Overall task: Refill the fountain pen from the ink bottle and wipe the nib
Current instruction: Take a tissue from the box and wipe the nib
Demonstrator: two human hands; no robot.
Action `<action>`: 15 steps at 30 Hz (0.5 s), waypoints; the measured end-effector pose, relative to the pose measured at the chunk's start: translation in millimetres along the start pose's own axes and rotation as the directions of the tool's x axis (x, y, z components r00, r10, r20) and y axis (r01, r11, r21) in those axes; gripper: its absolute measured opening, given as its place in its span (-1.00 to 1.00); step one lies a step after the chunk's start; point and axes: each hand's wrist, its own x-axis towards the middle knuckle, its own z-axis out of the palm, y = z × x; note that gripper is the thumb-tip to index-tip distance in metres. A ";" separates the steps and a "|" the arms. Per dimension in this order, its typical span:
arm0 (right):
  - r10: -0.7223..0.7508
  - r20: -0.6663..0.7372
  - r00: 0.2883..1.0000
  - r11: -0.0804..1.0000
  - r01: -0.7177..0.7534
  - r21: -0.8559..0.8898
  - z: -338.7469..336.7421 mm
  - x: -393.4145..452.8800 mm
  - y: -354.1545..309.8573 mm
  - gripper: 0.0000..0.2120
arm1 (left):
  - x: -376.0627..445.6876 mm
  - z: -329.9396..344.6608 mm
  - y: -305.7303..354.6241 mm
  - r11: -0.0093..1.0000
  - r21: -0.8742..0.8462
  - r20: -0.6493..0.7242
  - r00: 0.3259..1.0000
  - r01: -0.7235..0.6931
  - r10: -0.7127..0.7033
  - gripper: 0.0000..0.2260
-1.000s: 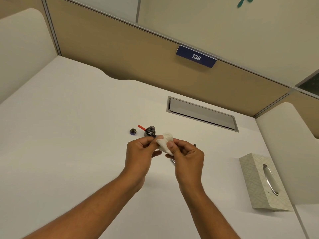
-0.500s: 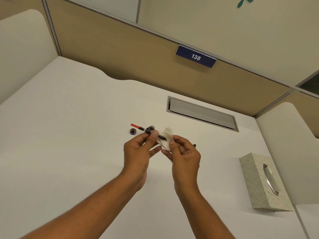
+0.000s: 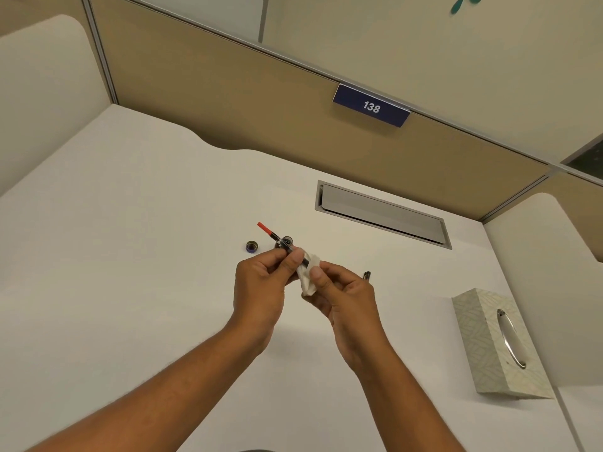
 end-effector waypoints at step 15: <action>0.129 -0.054 0.990 0.973 -0.116 0.202 -4.5 -4.2 7.0 -0.81 | -7.2 1.7 -2.4 0.990 0.100 0.072 0.994 -0.094 0.087 -0.88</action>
